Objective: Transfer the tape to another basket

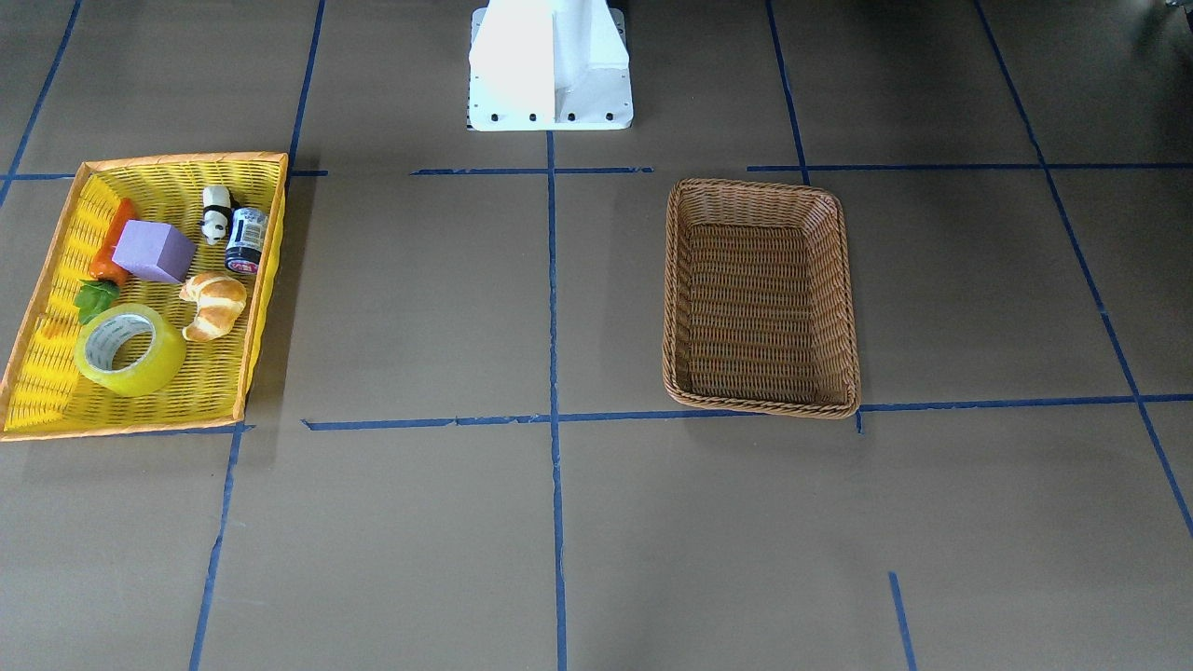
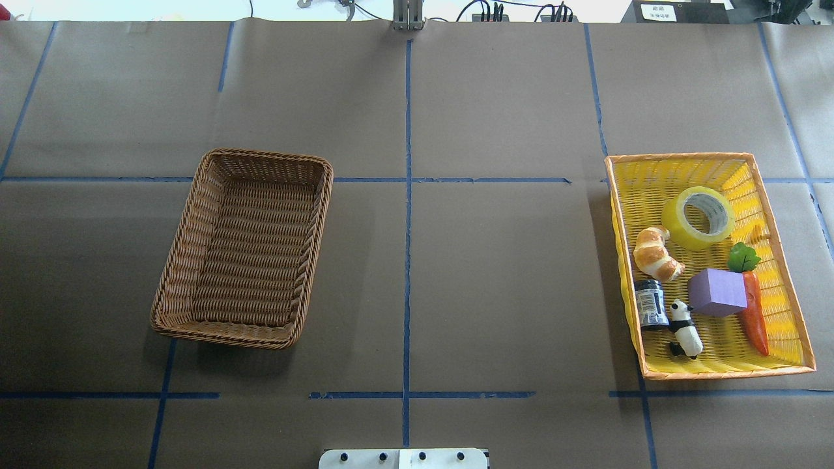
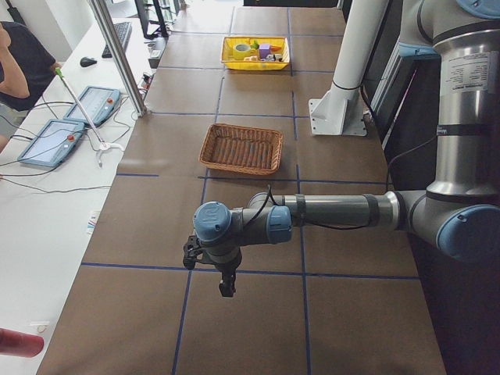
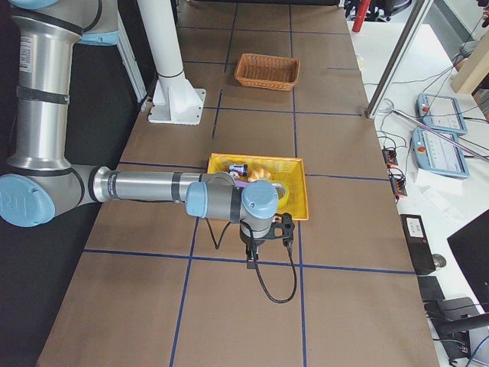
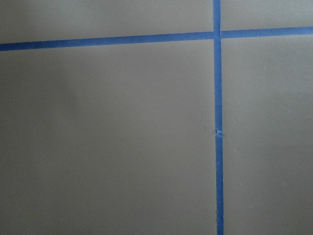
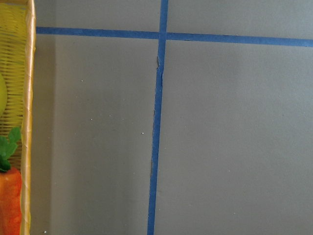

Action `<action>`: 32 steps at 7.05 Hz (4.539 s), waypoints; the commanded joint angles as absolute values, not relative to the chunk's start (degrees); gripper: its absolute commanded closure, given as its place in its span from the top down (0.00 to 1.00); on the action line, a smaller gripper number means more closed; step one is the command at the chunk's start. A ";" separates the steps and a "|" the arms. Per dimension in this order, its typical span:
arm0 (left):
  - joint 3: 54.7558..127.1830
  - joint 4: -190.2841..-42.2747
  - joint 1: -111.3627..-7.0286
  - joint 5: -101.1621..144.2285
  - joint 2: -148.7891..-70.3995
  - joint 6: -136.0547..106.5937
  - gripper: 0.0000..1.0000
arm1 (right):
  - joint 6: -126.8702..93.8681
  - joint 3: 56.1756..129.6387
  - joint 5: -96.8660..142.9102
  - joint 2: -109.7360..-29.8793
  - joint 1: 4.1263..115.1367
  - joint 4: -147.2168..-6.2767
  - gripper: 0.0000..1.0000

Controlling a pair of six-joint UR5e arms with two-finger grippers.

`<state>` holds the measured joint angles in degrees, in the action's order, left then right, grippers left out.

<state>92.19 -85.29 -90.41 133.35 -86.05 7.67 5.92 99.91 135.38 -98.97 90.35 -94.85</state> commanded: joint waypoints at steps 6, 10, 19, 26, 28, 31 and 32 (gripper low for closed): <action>92.73 -85.78 -90.35 133.50 -86.31 7.47 1.00 | 4.57 104.92 135.44 -97.21 89.31 -94.57 1.00; 93.16 -86.04 -90.44 133.51 -86.22 7.56 1.00 | -3.88 107.13 135.44 -92.47 83.34 -94.31 1.00; 93.60 -86.04 -90.44 133.59 -86.75 7.29 1.00 | -33.57 91.86 127.72 -85.26 59.43 -65.57 1.00; 93.60 -86.04 -90.44 133.68 -86.75 7.29 1.00 | -33.57 88.16 127.18 -85.43 58.71 -65.57 0.85; 93.60 -86.04 -90.35 133.68 -86.75 7.29 1.00 | -33.49 88.15 127.27 -85.43 58.80 -65.48 0.31; 93.60 -85.96 -90.44 133.77 -86.75 7.29 1.00 | -33.40 89.03 127.62 -85.78 59.15 -65.39 0.00; 93.52 -85.96 -90.44 135.16 -86.66 7.21 1.00 | -33.31 89.64 127.88 -85.87 60.37 -65.30 0.00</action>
<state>93.58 -85.99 -90.43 134.11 -86.73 7.27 -33.38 89.04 127.63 -85.73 59.37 -65.39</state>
